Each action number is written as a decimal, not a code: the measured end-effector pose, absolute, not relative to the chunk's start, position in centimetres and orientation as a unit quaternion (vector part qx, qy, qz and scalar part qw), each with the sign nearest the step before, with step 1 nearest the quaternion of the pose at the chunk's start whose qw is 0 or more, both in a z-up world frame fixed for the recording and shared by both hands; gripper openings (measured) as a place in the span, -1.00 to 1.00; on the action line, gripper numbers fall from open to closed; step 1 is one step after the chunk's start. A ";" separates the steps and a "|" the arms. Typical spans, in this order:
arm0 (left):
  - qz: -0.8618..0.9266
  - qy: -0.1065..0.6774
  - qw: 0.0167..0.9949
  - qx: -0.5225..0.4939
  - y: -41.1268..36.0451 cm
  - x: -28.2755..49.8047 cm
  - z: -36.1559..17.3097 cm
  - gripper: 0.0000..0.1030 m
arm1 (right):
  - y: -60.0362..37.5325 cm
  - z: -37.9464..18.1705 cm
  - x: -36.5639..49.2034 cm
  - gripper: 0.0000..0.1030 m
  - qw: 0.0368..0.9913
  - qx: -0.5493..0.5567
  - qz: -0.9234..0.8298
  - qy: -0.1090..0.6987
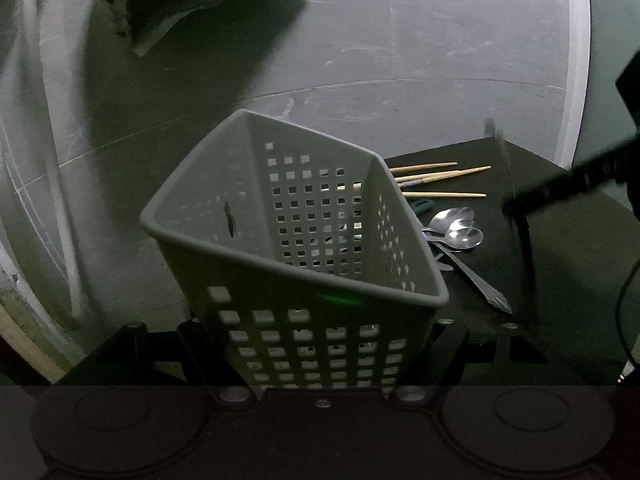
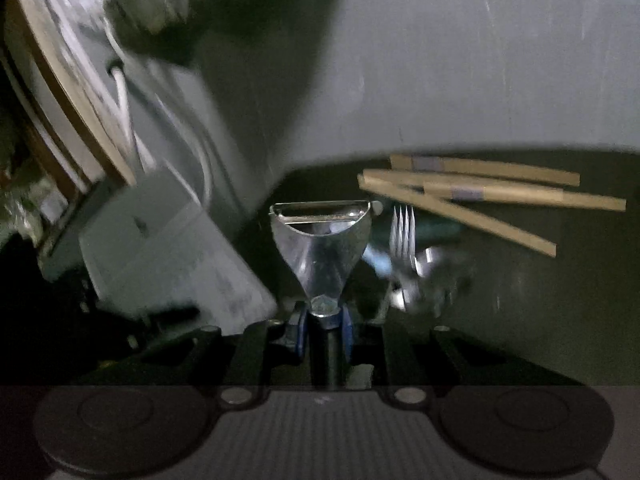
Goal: Organize utensils
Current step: 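Lift the peeler with the right gripper and drop it into the held holder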
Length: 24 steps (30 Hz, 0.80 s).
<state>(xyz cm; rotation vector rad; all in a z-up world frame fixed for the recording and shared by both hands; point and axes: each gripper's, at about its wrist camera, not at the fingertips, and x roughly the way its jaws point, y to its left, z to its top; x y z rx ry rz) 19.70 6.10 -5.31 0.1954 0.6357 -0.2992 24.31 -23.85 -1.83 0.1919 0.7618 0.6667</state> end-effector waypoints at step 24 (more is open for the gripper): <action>-0.160 0.310 0.932 0.097 5.4 19.9 -5.4 0.50 | -12.1 7.2 23.5 -0.60 0.870 -0.002 0.451 0.201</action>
